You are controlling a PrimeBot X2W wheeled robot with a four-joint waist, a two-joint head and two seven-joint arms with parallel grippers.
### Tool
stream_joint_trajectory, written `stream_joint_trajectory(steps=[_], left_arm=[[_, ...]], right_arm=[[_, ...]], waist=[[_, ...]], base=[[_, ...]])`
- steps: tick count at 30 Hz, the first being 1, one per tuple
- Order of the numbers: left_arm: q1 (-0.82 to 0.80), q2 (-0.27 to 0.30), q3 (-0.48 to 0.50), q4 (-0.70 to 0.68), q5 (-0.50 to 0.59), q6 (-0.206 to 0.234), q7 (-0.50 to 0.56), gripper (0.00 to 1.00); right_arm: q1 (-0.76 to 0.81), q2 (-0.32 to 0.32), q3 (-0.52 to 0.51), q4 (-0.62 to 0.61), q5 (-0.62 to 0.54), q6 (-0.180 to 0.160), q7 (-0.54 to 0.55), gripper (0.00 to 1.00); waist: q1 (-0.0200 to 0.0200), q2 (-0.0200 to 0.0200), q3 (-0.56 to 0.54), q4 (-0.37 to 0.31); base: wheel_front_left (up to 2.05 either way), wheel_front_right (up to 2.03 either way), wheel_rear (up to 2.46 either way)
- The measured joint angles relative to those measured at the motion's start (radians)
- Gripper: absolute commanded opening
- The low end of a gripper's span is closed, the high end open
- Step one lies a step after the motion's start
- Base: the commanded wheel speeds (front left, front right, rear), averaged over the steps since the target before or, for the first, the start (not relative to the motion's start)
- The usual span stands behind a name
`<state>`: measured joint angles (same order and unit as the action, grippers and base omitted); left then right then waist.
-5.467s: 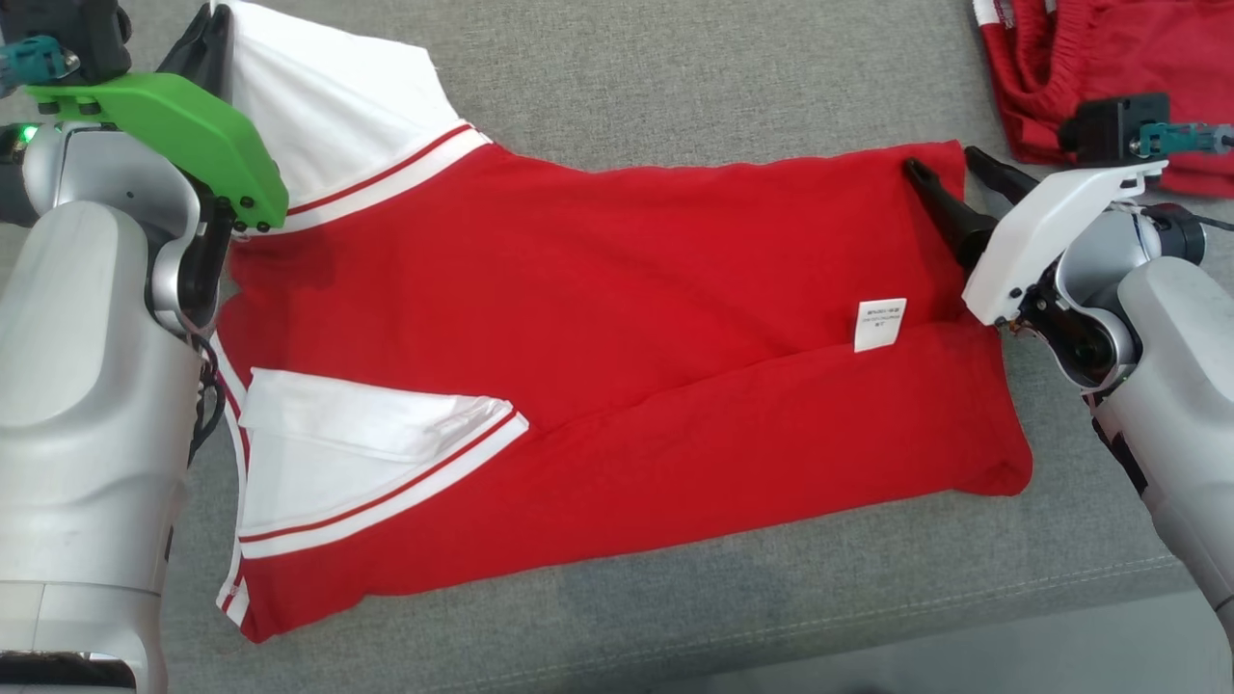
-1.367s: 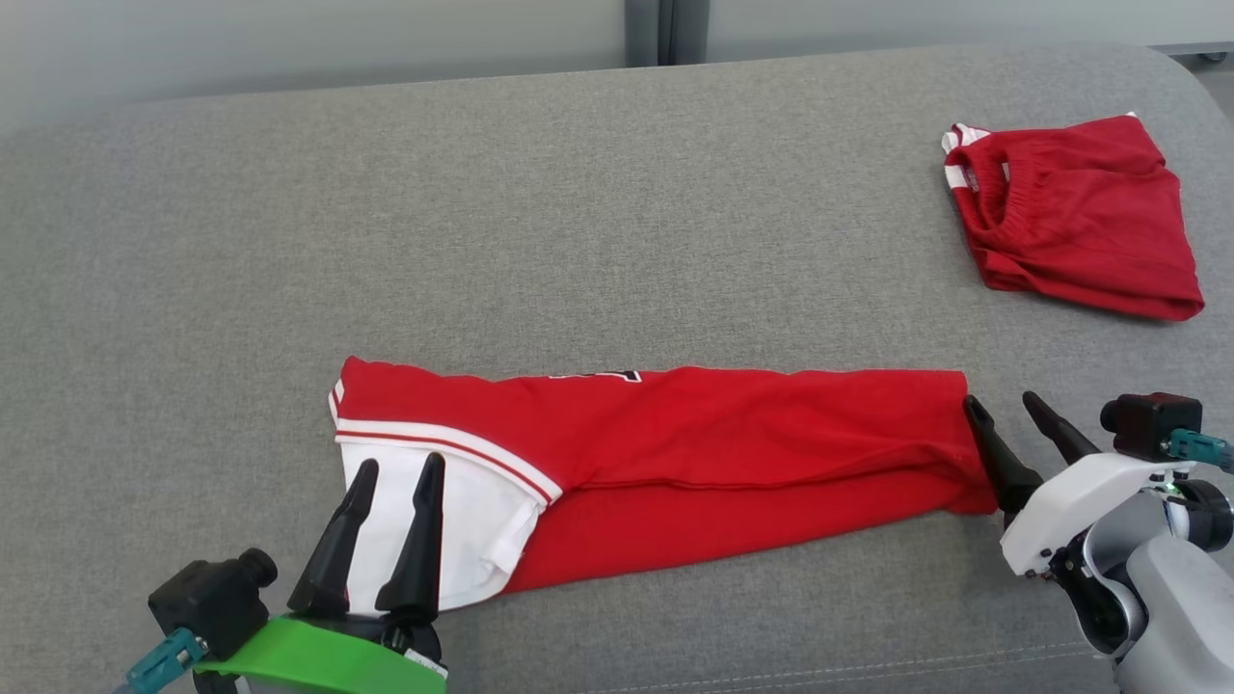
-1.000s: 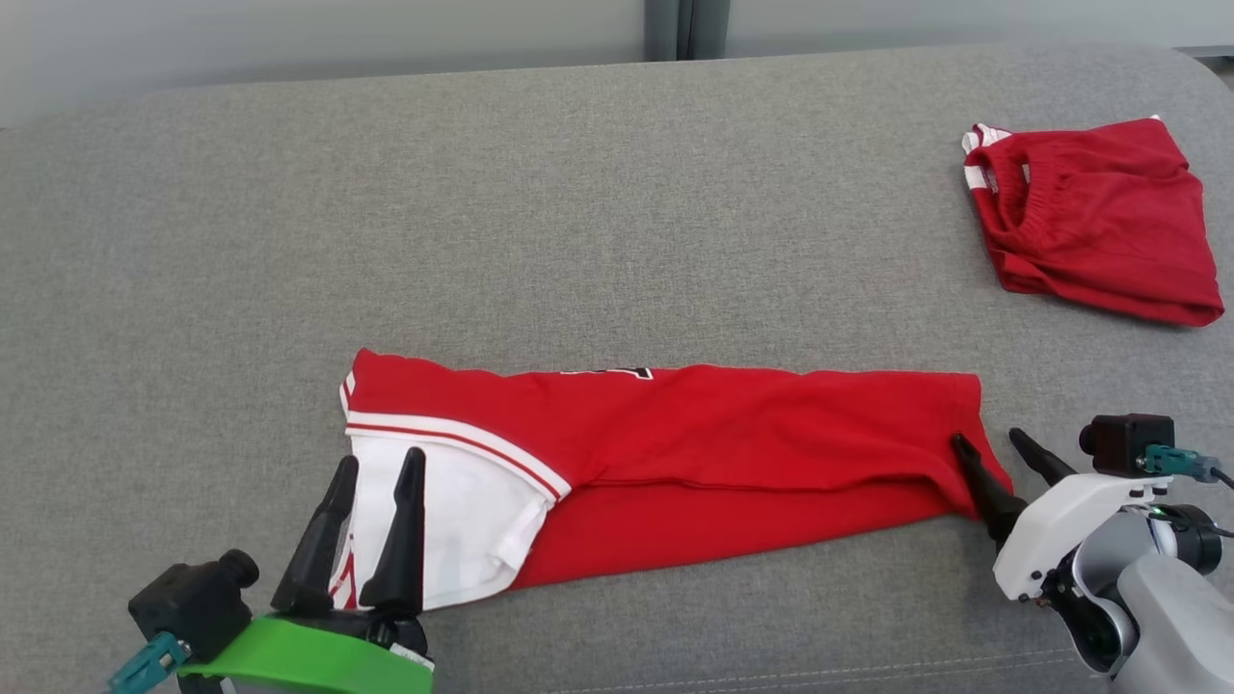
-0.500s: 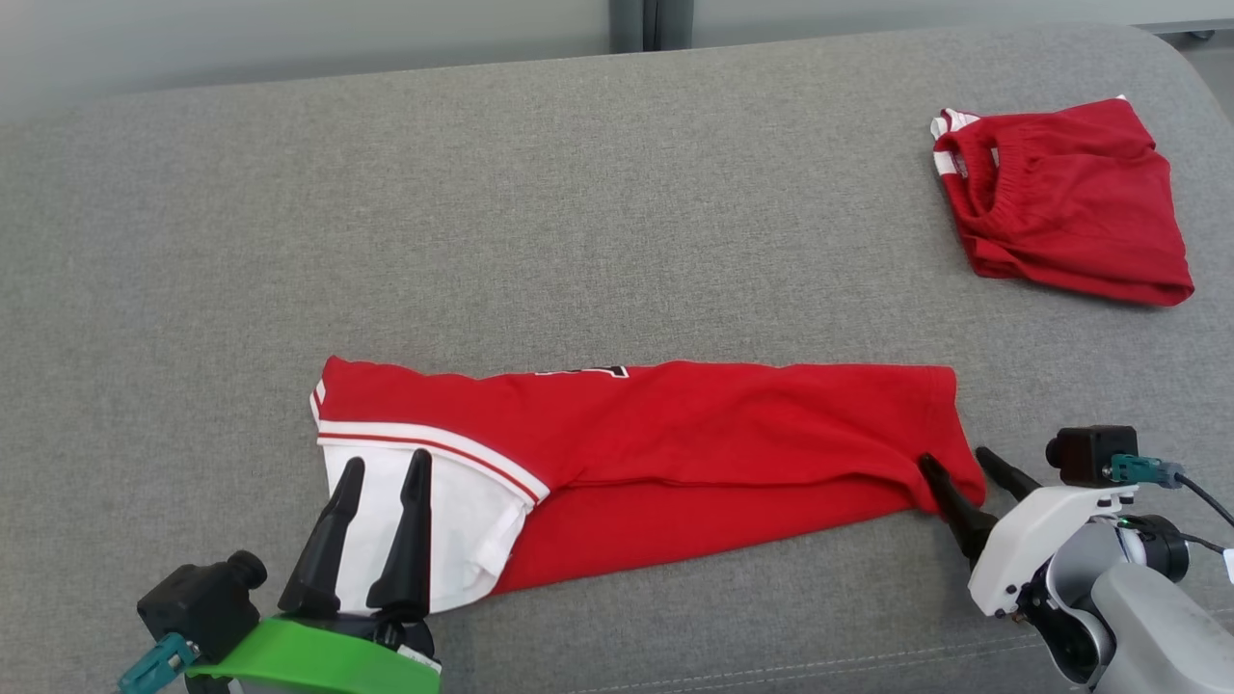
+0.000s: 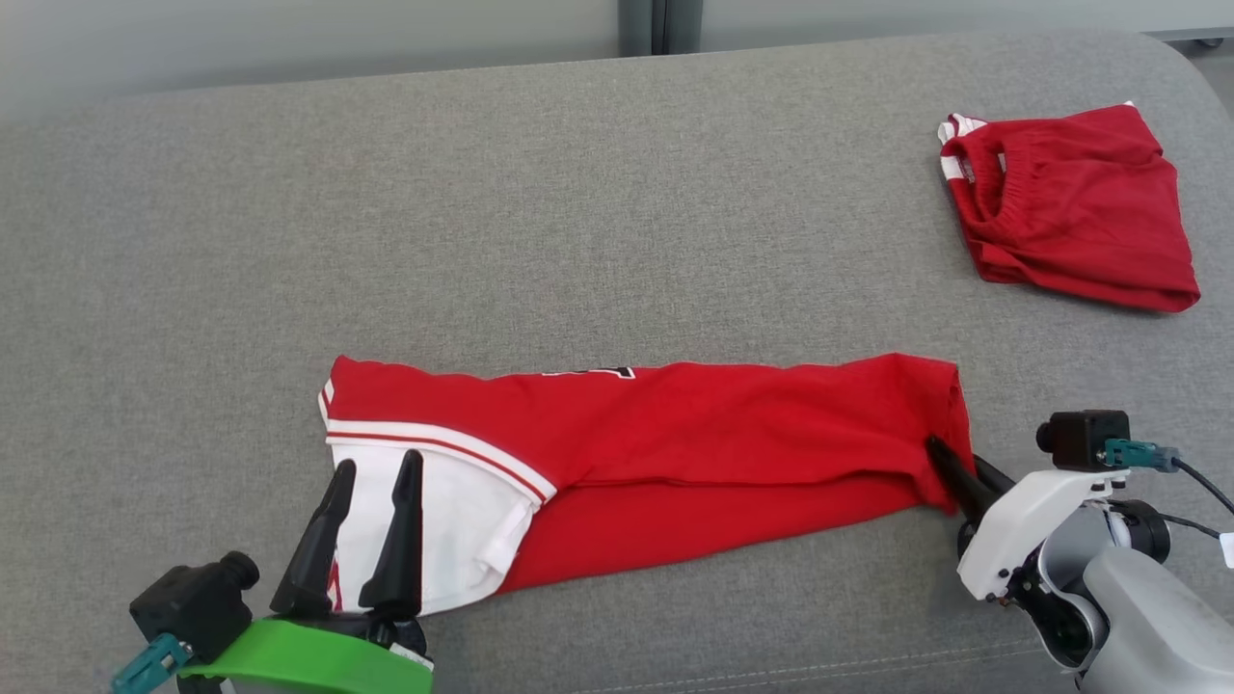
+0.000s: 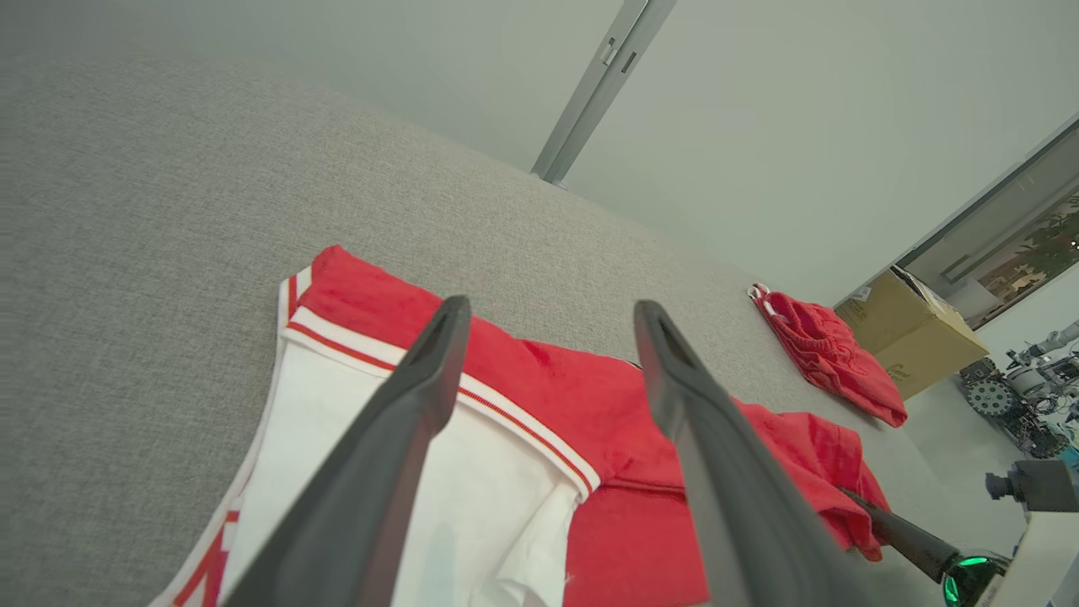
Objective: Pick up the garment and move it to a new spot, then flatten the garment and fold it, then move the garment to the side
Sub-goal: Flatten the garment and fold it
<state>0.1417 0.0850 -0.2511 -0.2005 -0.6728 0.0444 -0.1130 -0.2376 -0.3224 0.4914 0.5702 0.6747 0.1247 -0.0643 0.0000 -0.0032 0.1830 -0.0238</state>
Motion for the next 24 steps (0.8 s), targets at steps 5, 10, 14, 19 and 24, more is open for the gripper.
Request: stream_joint_trajectory(steps=[5,10,14,19,24], left_arm=[[0.0,0.0,0.021,0.003,0.0,0.001,-0.008,1.0],[0.001,0.0,0.022,0.001,0.0,0.001,-0.011,1.0],[0.002,0.001,0.021,0.0,0.0,0.001,-0.011,1.0],[0.002,0.001,0.01,0.0,0.0,0.001,-0.009,1.0],[0.002,0.001,-0.009,-0.001,0.002,0.001,-0.001,1.0]], right_arm=[[0.0,-0.013,-0.036,-0.008,0.063,0.002,-0.029,0.0],[-0.008,-0.058,-0.079,-0.014,0.121,0.002,-0.04,0.0],[-0.035,-0.107,-0.094,-0.015,0.134,0.001,-0.036,0.0],[-0.041,-0.119,-0.034,-0.072,0.191,0.001,0.014,0.0],[-0.04,-0.1,0.045,-0.193,0.287,0.001,0.062,0.0]], waist=[[0.0,0.0,-0.014,-0.01],[0.0,0.0,-0.026,-0.032],[0.0,0.0,-0.035,-0.052],[0.0,0.0,-0.046,-0.073],[0.0,0.0,-0.052,-0.076]], base=[[0.0,0.0,0.0],[0.0,0.0,0.0],[0.0,0.0,0.0],[0.0,0.0,0.0],[0.0,0.0,0.0]])
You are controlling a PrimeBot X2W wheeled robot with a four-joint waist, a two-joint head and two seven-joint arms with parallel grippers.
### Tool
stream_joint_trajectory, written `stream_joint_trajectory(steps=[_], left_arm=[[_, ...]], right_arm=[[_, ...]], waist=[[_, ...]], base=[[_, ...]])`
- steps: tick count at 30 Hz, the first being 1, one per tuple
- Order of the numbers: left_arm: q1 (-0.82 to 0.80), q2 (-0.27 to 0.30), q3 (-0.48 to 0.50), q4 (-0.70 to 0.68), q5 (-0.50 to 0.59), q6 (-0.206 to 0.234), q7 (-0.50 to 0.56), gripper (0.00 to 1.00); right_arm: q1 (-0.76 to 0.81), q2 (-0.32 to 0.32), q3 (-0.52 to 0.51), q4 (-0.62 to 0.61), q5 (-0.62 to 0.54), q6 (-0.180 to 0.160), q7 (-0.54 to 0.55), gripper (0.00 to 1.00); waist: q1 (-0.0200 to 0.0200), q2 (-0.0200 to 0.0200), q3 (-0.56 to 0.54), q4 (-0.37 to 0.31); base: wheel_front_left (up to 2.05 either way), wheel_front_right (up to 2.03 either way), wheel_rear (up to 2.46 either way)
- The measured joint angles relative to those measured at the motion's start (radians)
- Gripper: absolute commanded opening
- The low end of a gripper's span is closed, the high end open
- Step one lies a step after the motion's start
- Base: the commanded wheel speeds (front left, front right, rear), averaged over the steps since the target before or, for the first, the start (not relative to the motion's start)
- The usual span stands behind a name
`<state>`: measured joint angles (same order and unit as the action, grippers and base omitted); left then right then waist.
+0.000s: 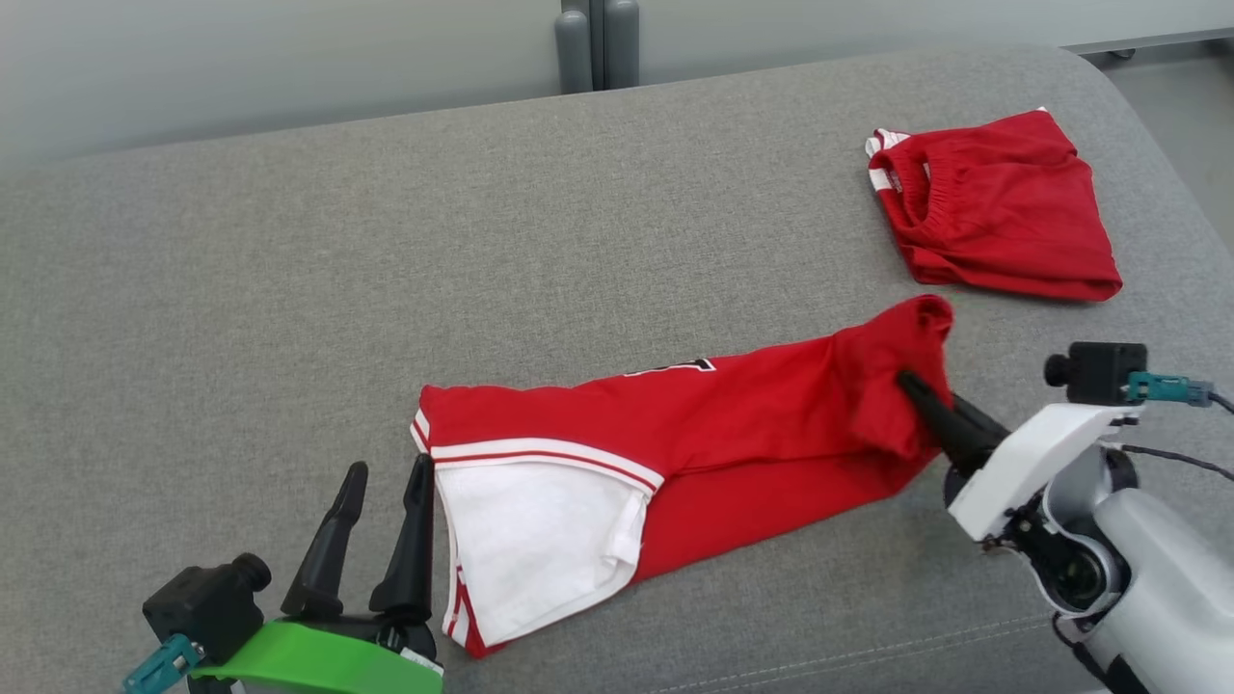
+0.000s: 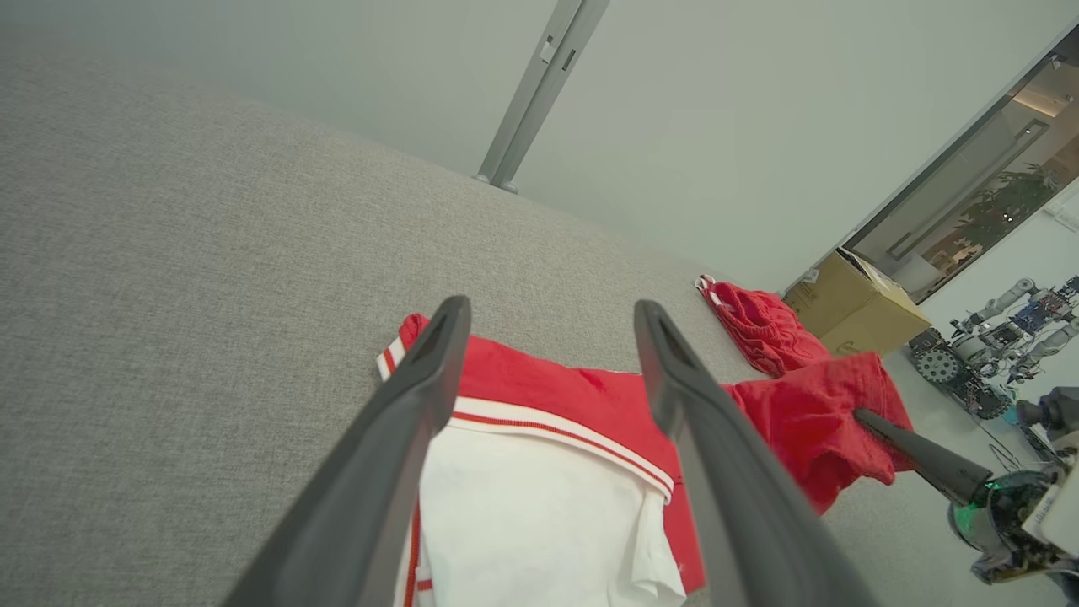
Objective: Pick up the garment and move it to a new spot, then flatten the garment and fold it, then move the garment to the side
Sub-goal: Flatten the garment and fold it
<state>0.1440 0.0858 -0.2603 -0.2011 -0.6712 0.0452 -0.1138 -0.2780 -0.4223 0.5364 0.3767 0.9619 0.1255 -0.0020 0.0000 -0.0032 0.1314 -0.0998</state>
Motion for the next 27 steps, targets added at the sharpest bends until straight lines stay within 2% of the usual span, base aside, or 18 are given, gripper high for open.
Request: stream_joint_trajectory(steps=[6,14,21,27], left_arm=[[0.0,0.0,-0.007,0.007,0.0,0.0,0.0,1.0],[0.0,-0.002,-0.021,0.014,0.0,0.0,0.006,1.0],[0.0,-0.007,-0.03,0.026,-0.001,0.0,0.004,1.0],[0.0,-0.01,-0.035,0.031,-0.004,0.0,-0.007,1.0]], right_arm=[[0.002,0.023,0.063,-0.14,0.1,0.0,0.031,0.0],[-0.002,0.016,0.181,-0.267,0.113,0.0,0.09,0.0],[-0.051,0.034,0.261,-0.289,0.123,0.0,0.143,0.0],[-0.059,0.052,0.285,-0.238,0.147,0.0,0.171,0.0]], waist=[[0.0,0.0,-0.007,0.01],[0.0,0.0,-0.021,0.053],[0.0,0.0,-0.033,0.124],[0.0,0.0,-0.041,0.193]], base=[[0.0,0.0,0.0],[0.0,0.0,0.0],[0.0,0.0,0.0],[0.0,0.0,0.0]])
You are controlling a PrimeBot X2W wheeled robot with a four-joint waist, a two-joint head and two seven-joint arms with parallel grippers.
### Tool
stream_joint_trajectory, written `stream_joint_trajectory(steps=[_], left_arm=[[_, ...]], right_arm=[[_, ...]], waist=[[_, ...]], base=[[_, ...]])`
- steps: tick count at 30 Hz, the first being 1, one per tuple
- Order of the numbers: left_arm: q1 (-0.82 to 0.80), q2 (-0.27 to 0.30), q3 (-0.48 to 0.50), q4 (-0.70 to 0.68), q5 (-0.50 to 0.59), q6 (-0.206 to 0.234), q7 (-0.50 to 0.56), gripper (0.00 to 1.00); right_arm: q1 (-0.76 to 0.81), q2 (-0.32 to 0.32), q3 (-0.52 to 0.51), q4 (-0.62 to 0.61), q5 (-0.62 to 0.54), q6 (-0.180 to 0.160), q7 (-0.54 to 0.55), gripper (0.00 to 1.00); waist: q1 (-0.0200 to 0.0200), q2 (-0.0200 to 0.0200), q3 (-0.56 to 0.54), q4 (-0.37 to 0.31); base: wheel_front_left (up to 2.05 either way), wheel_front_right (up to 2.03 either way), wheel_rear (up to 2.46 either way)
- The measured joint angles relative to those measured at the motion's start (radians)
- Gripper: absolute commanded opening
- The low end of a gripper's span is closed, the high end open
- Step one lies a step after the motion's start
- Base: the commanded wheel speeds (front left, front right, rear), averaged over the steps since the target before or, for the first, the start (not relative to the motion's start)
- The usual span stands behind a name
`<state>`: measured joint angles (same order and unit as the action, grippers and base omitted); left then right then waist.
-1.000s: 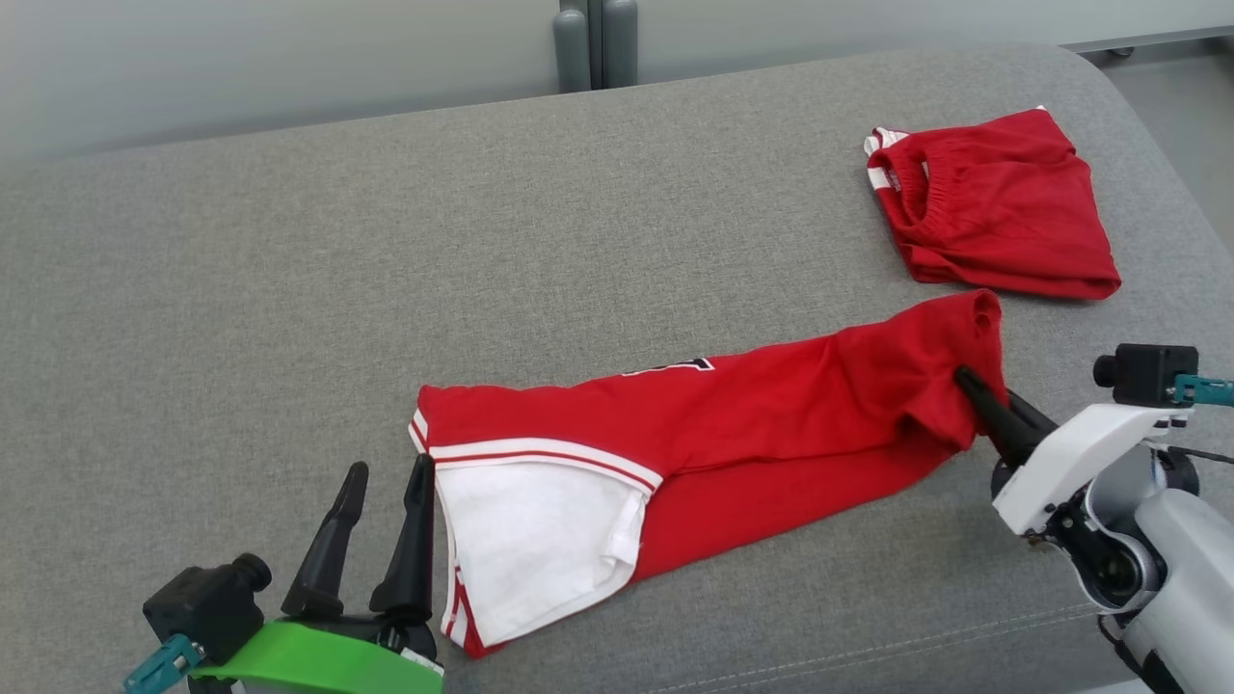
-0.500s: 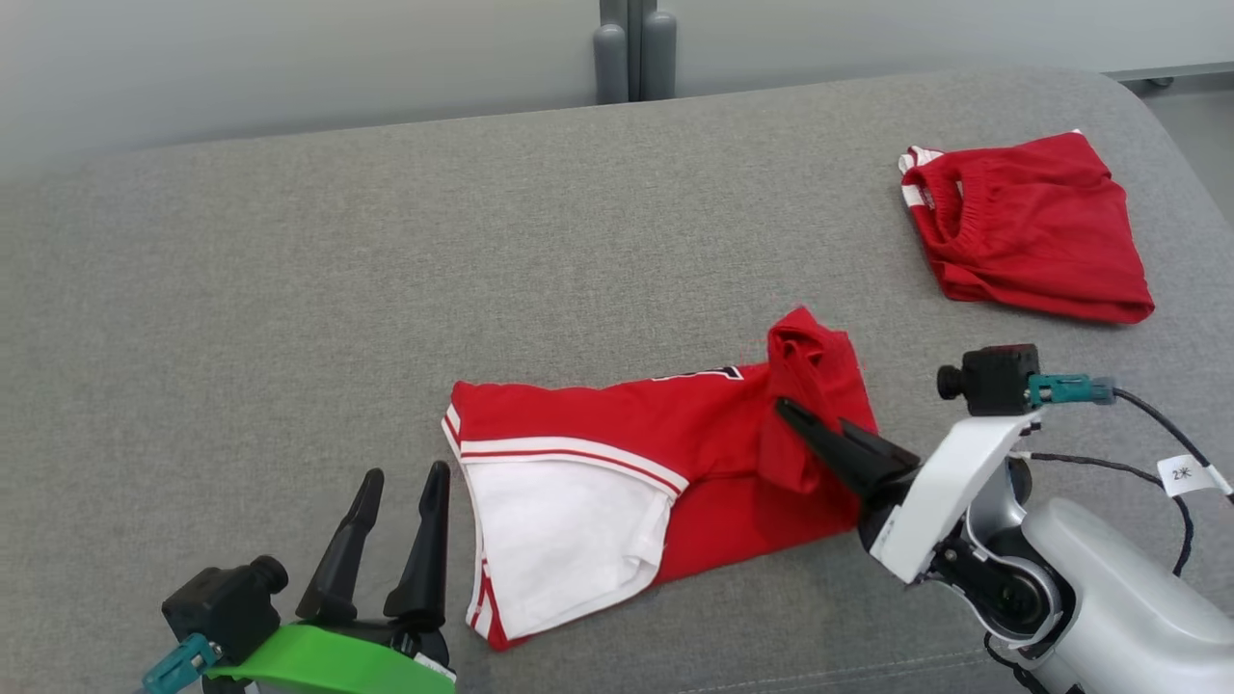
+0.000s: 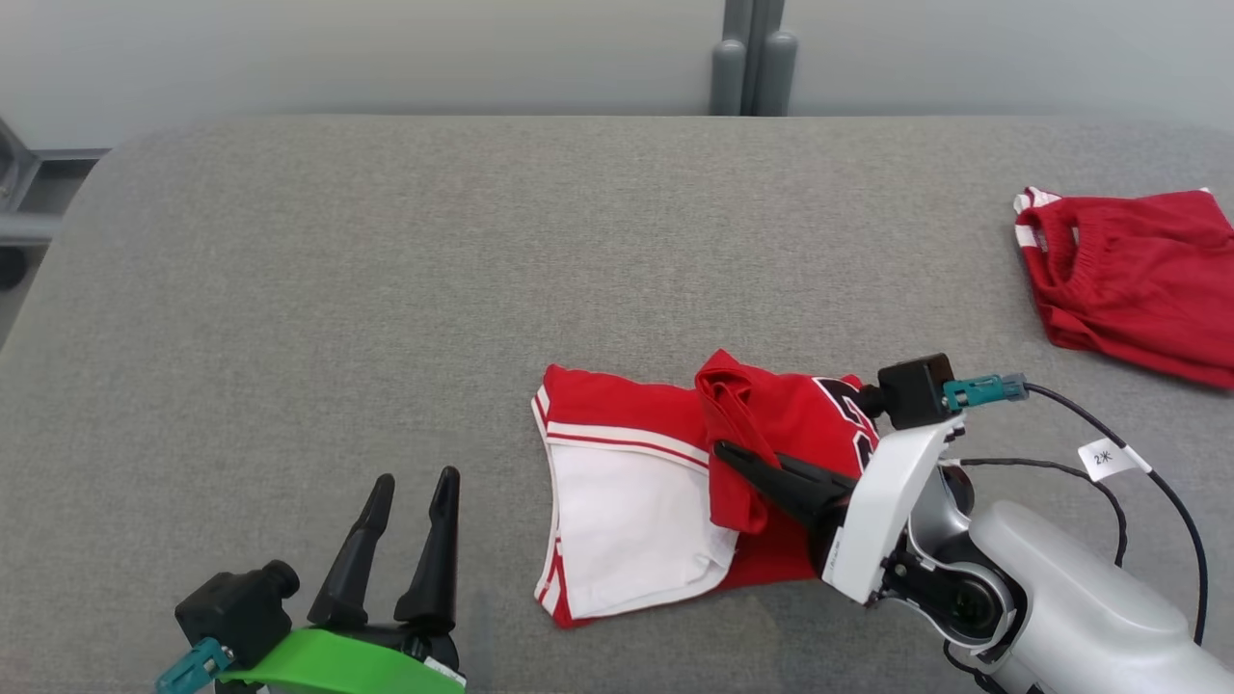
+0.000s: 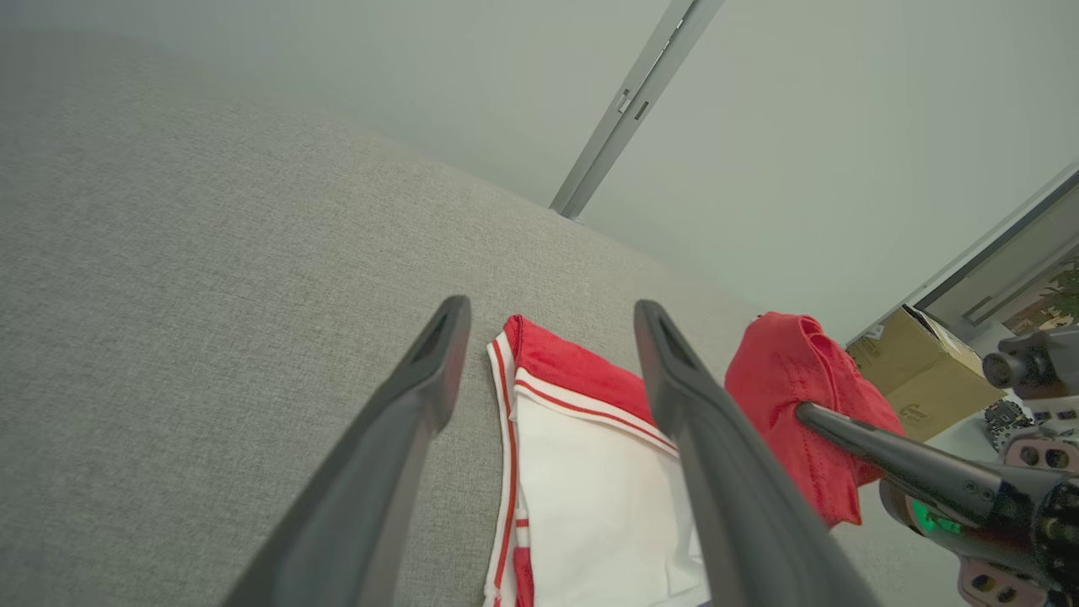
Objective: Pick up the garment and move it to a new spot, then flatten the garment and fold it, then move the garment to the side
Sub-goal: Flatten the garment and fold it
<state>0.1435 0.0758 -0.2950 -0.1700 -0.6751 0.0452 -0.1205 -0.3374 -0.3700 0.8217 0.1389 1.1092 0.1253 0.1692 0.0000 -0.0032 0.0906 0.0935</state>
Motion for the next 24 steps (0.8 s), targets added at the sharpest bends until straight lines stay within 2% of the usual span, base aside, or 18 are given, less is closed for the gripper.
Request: stream_joint_trajectory(steps=[12,17,18,19,20,21,22,24], left_arm=[[0.0,-0.005,-0.011,0.022,-0.017,0.0,-0.014,1.0],[0.001,-0.006,-0.004,0.026,-0.028,0.0,-0.029,1.0],[0.001,-0.006,-0.002,0.026,-0.03,0.0,-0.031,1.0],[0.001,-0.006,-0.002,0.026,-0.03,0.0,-0.031,1.0],[0.001,-0.006,-0.001,0.026,-0.032,0.0,-0.031,1.0],[0.001,-0.006,-0.001,0.026,-0.033,0.0,-0.031,1.0],[0.001,-0.006,-0.001,0.026,-0.033,0.0,-0.032,1.0],[0.001,-0.007,-0.002,0.026,-0.033,0.0,-0.035,1.0]], right_arm=[[-0.027,0.045,0.01,0.146,0.008,-0.001,0.019,0.0],[-0.062,0.071,0.033,0.209,-0.002,-0.001,0.037,0.08],[-0.069,0.079,0.034,0.223,-0.004,-0.001,0.038,0.12],[-0.069,0.079,0.034,0.223,-0.004,-0.001,0.038,0.21],[-0.073,0.087,0.034,0.237,-0.008,-0.001,0.038,0.37],[-0.078,0.091,0.036,0.251,-0.013,-0.001,0.039,0.45],[-0.083,0.091,0.039,0.264,-0.02,-0.001,0.039,0.98],[-0.09,0.091,0.038,0.284,-0.027,-0.001,0.038,1.0]], waist=[[0.0,0.0,-0.013,0.141],[0.0,0.0,-0.016,0.179],[0.0,0.0,-0.017,0.183],[0.0,0.0,-0.017,0.183],[0.0,0.0,-0.018,0.186],[0.0,0.0,-0.018,0.187],[0.0,0.0,-0.018,0.188],[0.0,0.0,-0.017,0.188]], base=[[0.0,0.0,0.0],[0.0,0.0,0.0],[0.0,0.0,0.0],[0.0,0.0,0.0],[0.0,0.0,0.0],[0.0,0.0,0.0],[0.0,0.0,0.0],[0.0,0.0,0.0]])
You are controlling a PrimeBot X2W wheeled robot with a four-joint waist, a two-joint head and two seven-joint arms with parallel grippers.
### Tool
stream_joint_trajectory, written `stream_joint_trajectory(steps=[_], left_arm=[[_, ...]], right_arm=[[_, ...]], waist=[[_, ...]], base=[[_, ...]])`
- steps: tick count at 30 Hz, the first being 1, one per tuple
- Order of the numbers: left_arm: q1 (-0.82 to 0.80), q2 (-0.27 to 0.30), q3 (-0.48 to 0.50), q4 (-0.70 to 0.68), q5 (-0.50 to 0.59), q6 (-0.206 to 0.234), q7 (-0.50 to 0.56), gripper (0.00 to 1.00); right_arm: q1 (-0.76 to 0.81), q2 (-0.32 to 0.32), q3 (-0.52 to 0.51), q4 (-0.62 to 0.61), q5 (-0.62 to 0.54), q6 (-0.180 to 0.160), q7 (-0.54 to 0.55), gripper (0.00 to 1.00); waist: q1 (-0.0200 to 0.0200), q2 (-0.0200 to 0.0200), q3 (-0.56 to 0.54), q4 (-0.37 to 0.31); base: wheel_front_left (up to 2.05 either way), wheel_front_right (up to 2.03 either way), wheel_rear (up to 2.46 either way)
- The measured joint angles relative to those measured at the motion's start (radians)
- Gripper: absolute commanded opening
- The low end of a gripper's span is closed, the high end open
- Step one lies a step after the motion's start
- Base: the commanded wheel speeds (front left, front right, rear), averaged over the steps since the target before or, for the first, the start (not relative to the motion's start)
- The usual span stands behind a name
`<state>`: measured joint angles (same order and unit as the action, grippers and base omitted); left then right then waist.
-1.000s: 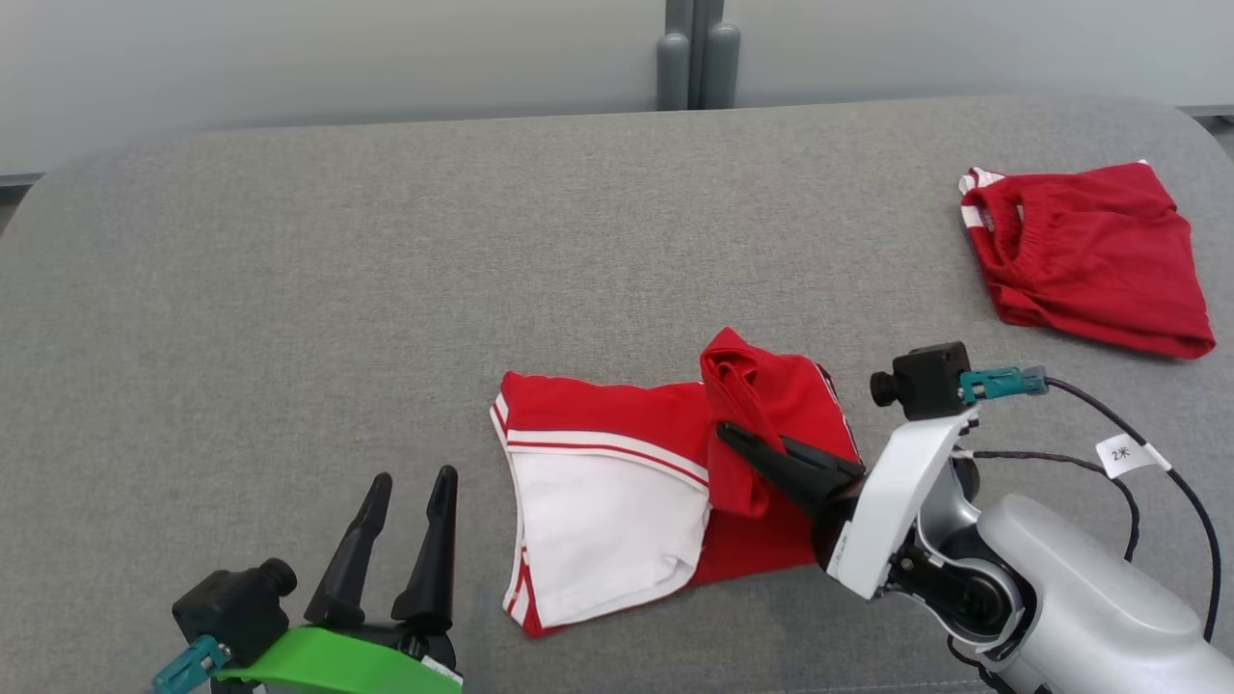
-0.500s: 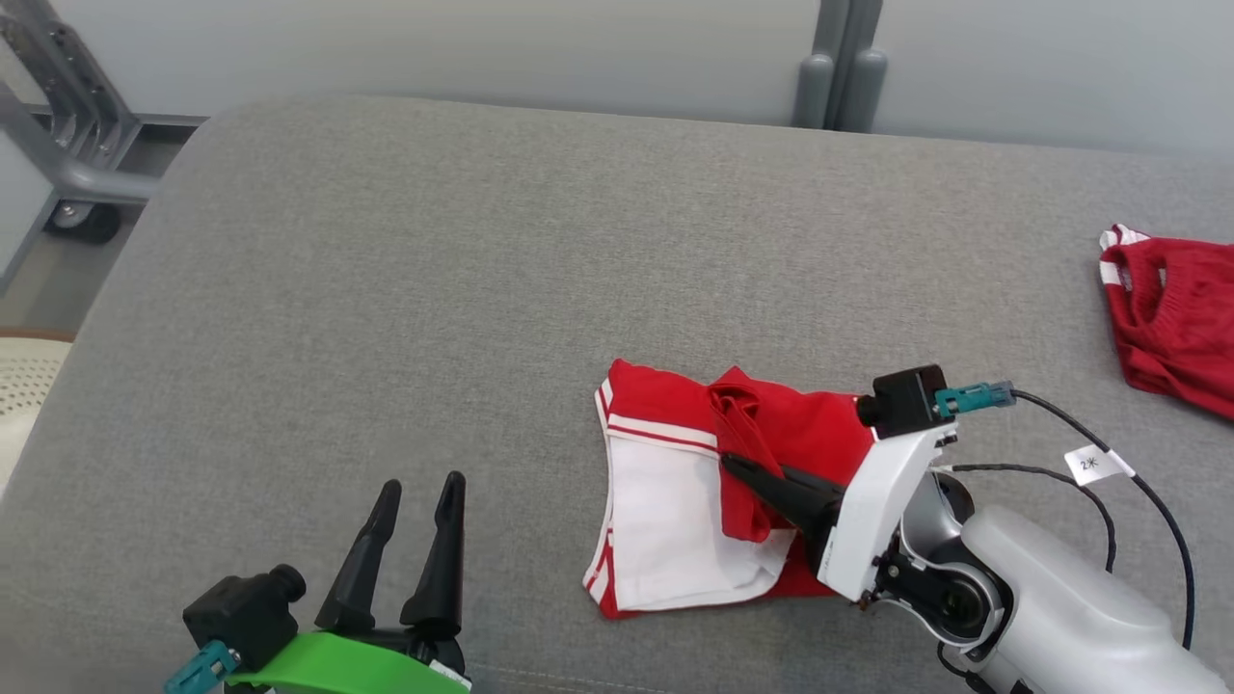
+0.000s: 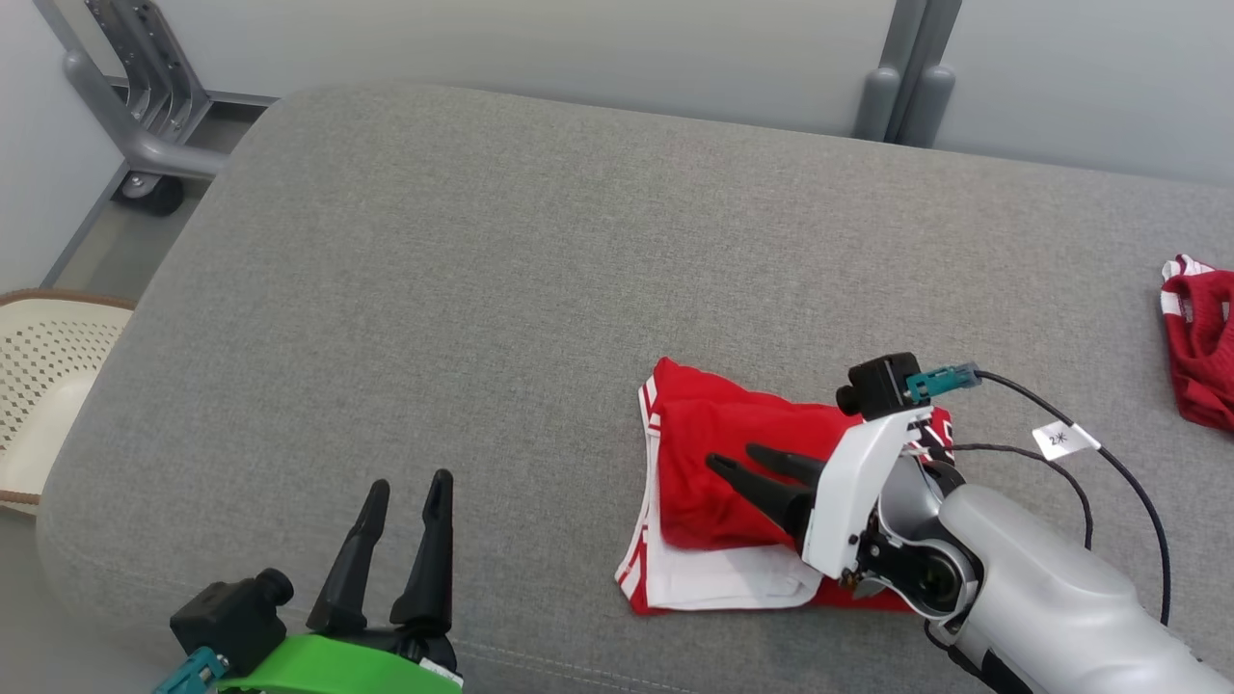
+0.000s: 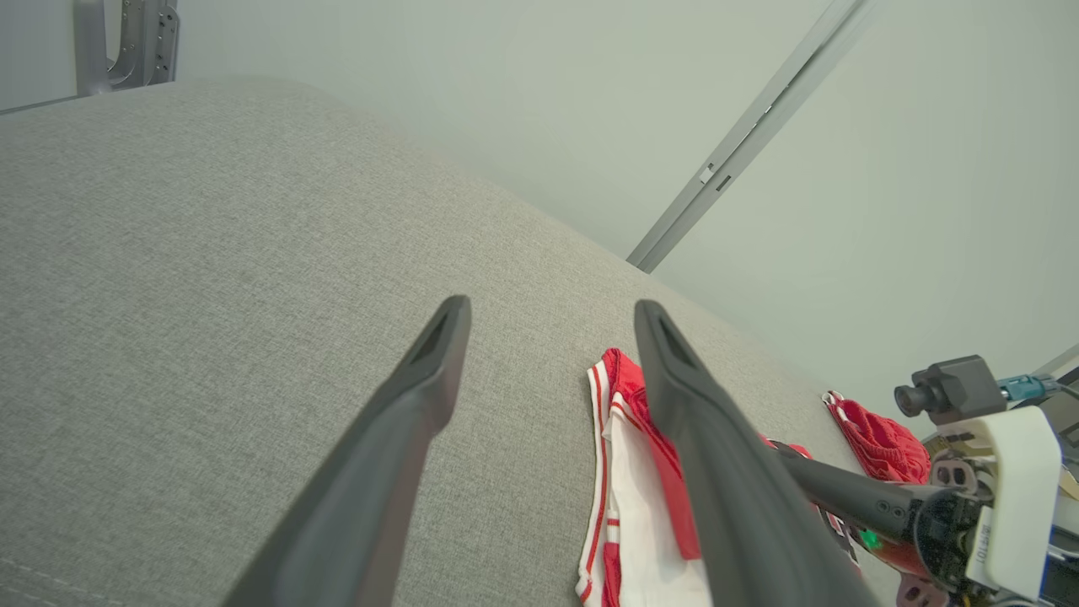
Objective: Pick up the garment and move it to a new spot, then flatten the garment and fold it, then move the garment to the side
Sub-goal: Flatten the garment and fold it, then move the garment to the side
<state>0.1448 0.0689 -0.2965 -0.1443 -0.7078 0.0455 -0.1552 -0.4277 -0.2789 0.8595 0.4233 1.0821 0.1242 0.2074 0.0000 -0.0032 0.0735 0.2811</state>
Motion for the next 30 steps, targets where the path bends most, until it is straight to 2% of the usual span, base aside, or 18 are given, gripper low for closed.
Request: stream_joint_trajectory(steps=[5,10,16,21,30], left_arm=[[0.003,0.0,0.014,-0.001,-0.001,0.008,-0.013,1.0],[0.003,0.0,0.016,-0.002,-0.001,0.008,-0.014,1.0],[0.004,0.001,0.016,-0.01,-0.001,0.008,-0.014,1.0],[0.007,0.004,0.014,-0.027,-0.001,0.008,-0.014,1.0],[0.008,0.007,0.002,-0.033,0.005,0.008,-0.012,1.0]], right_arm=[[-0.042,0.034,0.0,0.008,-0.003,0.0,-0.007,1.0],[-0.107,0.058,-0.037,-0.039,-0.003,0.0,-0.076,1.0],[-0.135,-0.031,-0.084,-0.026,-0.037,0.0,-0.135,1.0],[-0.065,-0.102,-0.104,0.026,-0.033,0.0,-0.154,1.0],[0.062,-0.117,-0.102,0.072,0.021,0.0,-0.163,1.0]], waist=[[0.0,0.0,0.003,-0.013],[0.0,0.0,0.003,-0.042],[0.0,0.0,0.0,-0.086],[0.0,0.0,0.005,-0.126],[0.0,0.0,0.046,-0.17]], base=[[0.0,0.0,0.0],[0.0,0.0,0.0],[0.0,0.0,0.0],[0.0,0.0,0.0],[0.0,0.0,0.0]])
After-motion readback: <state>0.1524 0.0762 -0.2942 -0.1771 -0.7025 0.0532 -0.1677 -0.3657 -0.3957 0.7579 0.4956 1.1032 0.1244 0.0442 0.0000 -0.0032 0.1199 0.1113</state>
